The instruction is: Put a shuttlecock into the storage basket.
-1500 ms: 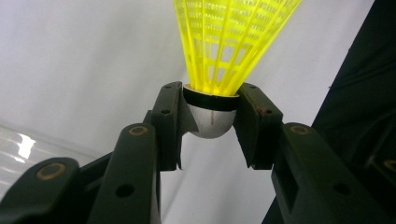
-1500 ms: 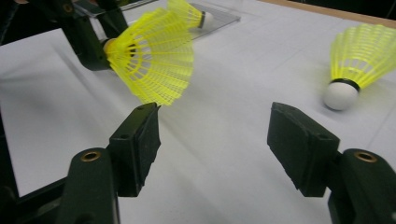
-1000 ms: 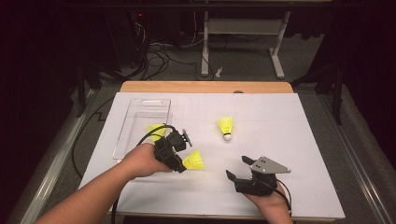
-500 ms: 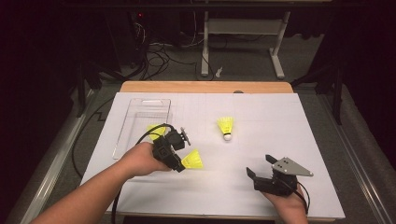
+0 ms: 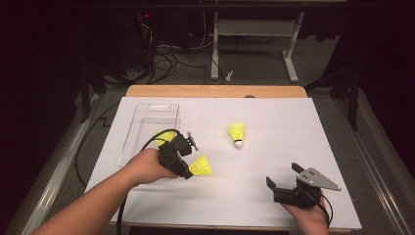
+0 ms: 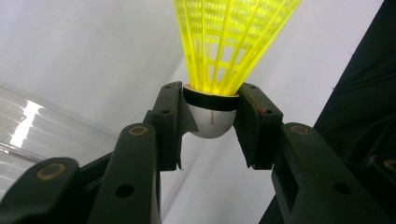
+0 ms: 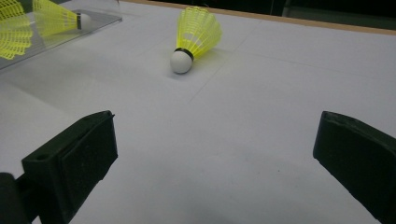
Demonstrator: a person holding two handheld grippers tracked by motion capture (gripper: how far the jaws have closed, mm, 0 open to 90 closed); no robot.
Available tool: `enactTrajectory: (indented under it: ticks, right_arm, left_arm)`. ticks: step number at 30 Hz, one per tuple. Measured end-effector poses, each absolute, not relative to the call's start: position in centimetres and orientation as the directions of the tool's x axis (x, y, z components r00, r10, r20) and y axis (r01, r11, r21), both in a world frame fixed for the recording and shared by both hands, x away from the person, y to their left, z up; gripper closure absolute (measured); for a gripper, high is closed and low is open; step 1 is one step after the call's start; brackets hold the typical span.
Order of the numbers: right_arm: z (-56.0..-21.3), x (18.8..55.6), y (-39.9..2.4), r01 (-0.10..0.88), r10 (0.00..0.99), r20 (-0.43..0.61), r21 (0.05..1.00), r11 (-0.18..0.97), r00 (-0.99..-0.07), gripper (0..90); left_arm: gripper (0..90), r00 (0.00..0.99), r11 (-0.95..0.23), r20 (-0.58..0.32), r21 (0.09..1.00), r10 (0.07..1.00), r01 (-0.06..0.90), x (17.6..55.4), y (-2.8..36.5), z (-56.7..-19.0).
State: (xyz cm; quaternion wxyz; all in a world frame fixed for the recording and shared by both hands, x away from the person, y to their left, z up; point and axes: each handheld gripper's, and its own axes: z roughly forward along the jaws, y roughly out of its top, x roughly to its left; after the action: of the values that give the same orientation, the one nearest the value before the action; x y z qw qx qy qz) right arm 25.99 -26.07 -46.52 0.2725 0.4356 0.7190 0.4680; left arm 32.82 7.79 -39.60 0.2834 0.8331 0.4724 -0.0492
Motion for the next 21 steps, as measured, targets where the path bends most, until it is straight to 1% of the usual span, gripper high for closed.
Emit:
enactTrajectory:
  ticks: [8, 13, 21]
  right_arm:
    - [-46.5, 25.9, -25.9, 0.363, 0.882, -0.002, 0.911, 0.197, -0.472, 0.4]
    - [-46.7, 25.9, -25.7, 0.375, 0.878, 0.000, 0.904, 0.204, -0.478, 0.4]
    - [-46.7, 25.9, -25.8, 0.380, 0.879, 0.010, 0.904, 0.196, -0.477, 0.4]
  left_arm:
    - [63.6, 0.532, -0.373, -0.370, 0.420, 0.762, 0.827, 33.0, 8.0, -39.1]
    - [63.6, 0.508, -0.353, -0.388, 0.407, 0.769, 0.843, 33.2, 8.3, -38.5]
    - [63.7, 0.505, -0.351, -0.377, 0.406, 0.776, 0.844, 33.5, 8.9, -37.4]
